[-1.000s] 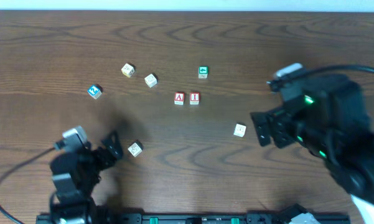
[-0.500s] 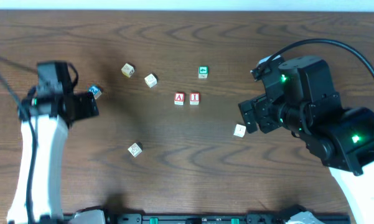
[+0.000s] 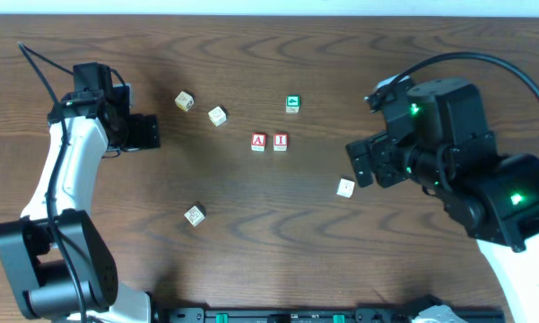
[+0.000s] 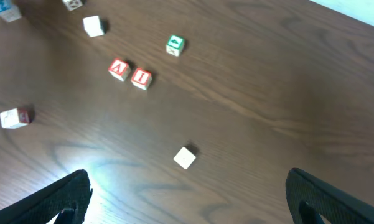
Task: Spell out Ai2
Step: 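Grasp the blue 2 block with the left gripper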
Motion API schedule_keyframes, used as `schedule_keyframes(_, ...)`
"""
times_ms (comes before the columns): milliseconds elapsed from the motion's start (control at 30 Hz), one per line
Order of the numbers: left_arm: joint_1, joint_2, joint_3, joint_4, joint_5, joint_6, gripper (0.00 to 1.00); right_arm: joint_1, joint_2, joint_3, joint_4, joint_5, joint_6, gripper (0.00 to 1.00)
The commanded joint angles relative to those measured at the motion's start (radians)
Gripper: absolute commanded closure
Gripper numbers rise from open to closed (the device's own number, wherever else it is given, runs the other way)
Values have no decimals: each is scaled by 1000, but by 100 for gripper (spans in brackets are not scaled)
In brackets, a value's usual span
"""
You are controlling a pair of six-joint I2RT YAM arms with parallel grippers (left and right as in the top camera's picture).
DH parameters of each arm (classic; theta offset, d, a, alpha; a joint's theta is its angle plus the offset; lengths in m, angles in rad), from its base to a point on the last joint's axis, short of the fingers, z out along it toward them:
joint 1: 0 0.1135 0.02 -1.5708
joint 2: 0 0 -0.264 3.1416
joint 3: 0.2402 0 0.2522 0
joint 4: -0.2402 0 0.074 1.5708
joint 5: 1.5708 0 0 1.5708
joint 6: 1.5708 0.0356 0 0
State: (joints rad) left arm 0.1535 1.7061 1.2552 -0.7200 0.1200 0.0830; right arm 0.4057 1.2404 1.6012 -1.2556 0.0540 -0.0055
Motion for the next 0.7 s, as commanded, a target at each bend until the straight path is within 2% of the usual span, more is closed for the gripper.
schedule_keyframes(0, 3, 5, 14, 53, 95, -13, 5, -42, -11, 5, -1, -3, -11, 1)
schedule_keyframes(100, 3, 7, 14, 129, 81, -54, 5, -72, -11, 5, -11, -3, -11, 1)
schedule_keyframes(233, 3, 35, 14, 201, -23, -307, 5, -107, -11, 5, -11, -3, -11, 1)
schedule_keyframes(467, 3, 120, 27, 166, -37, -422, 4, -172, 4, 5, -4, -7, -11, 1)
schedule_keyframes(667, 3, 152, 84, 94, -131, -537, 4, -203, 35, 5, -5, -37, -11, 1)
